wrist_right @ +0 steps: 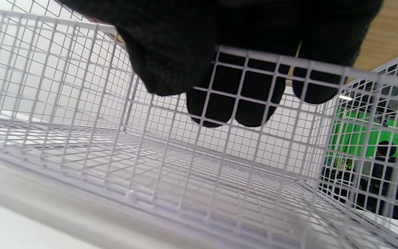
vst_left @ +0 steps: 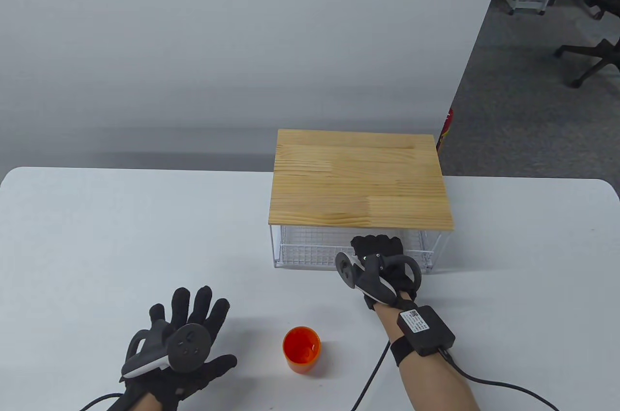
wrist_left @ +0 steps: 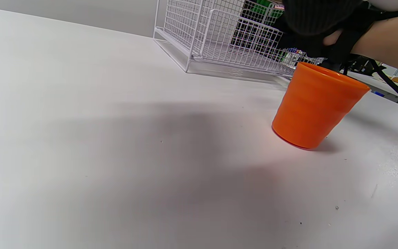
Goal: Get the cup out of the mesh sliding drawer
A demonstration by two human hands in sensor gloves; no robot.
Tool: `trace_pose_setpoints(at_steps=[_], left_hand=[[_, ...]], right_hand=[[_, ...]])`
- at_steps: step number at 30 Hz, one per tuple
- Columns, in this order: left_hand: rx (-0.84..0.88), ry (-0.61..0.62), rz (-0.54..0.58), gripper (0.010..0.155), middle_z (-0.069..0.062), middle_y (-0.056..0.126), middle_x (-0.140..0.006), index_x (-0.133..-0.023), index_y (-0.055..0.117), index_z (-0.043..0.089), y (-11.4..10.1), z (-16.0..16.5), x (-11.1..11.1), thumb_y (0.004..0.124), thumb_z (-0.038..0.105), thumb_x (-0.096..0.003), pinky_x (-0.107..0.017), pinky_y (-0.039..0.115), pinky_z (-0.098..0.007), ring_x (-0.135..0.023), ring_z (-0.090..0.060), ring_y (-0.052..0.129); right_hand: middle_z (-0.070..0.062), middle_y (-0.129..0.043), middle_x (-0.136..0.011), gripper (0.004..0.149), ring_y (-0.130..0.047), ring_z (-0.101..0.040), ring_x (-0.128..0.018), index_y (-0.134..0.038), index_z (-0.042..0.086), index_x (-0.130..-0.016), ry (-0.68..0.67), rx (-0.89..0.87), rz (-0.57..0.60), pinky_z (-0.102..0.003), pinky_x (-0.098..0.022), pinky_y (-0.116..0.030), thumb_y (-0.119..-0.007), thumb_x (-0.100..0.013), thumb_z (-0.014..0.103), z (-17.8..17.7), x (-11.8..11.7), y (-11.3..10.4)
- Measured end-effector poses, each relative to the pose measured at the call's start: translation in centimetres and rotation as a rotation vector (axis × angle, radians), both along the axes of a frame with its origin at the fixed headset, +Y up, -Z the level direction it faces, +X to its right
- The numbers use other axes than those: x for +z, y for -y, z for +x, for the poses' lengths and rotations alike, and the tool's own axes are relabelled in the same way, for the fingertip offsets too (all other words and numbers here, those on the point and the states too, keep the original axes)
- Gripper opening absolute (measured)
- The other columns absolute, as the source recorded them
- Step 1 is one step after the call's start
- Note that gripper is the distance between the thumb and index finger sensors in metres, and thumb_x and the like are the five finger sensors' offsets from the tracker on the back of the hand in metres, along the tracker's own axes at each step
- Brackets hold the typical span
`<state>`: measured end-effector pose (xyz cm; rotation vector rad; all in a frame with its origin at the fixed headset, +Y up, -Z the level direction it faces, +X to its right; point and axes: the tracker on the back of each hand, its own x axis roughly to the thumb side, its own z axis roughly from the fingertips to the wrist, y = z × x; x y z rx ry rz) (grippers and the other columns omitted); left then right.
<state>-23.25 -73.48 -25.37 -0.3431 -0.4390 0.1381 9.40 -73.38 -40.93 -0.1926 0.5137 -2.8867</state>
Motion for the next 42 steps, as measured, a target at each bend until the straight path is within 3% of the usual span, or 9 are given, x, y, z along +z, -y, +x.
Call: trace_pose_setpoints(at_steps=[20,23,26,28,35,42], left_hand=[[-0.007,0.0,-0.015,0.095,-0.023,-0.014,-0.11,-0.111,-0.004,0.017,0.1,0.1,-0.1,0.056,0.068,-0.0568,-0.049,-0.003,-0.083,-0.091,-0.064,-0.014],[-0.01,0.0,-0.021,0.095,-0.023,-0.014,-0.11,-0.111,-0.004,0.017,0.2,0.2,-0.1,0.056,0.068,-0.0569,-0.049,-0.003,-0.083,-0.091,-0.064,-0.014],[-0.009,0.002,-0.022,0.096,-0.023,-0.014,-0.11,-0.111,-0.004,0.017,0.2,0.2,-0.2,0.056,0.068,-0.0569,-0.049,-0.003,-0.083,-0.091,-0.064,-0.014],[-0.007,0.002,-0.019,0.096,-0.023,-0.014,-0.11,-0.111,-0.005,0.016,0.2,0.2,-0.2,0.056,0.068,-0.0568,-0.049,-0.003,-0.083,-0.091,-0.064,-0.014],[-0.005,0.003,-0.023,0.096,-0.023,-0.014,-0.11,-0.111,-0.004,0.017,0.2,0.3,-0.2,0.056,0.068,-0.0566,-0.049,-0.003,-0.083,-0.091,-0.064,-0.014],[-0.006,0.009,-0.009,0.096,-0.023,-0.014,-0.11,-0.111,-0.004,0.017,0.1,0.4,-0.1,0.056,0.068,-0.0565,-0.049,-0.003,-0.083,-0.091,-0.064,-0.014]], right_hand=[[-0.009,-0.104,-0.088,0.027,-0.107,-0.046,-0.08,-0.089,0.031,-0.079,0.028,-0.003,-0.008,-0.072,-0.056,-0.086,-0.084,-0.055,0.02,-0.2,-0.4,0.0],[-0.014,-0.097,-0.096,0.033,-0.1,-0.05,-0.086,-0.081,0.026,-0.089,0.021,-0.006,-0.013,-0.073,-0.059,-0.081,-0.084,-0.057,0.022,0.1,0.0,-0.2],[-0.021,-0.082,-0.107,0.058,-0.089,-0.055,-0.093,-0.068,0.019,-0.102,-0.013,-0.063,-0.038,-0.075,-0.063,-0.074,-0.088,-0.05,0.034,1.0,1.0,-1.2],[-0.023,-0.077,-0.11,0.066,-0.084,-0.056,-0.096,-0.064,0.018,-0.104,-0.055,-0.101,-0.059,-0.075,-0.065,-0.072,-0.087,-0.047,0.041,1.6,2.0,-1.9],[-0.026,-0.061,-0.114,0.081,-0.069,-0.058,-0.101,-0.052,0.014,-0.108,-0.253,-0.204,-0.181,-0.076,-0.069,-0.063,-0.078,-0.045,0.059,3.3,6.8,-4.3],[-0.027,-0.039,-0.121,0.091,-0.041,-0.063,-0.108,-0.034,0.018,-0.113,-0.314,-0.205,-0.301,-0.083,-0.07,-0.045,-0.069,-0.046,0.069,4.1,10.9,-4.4]])
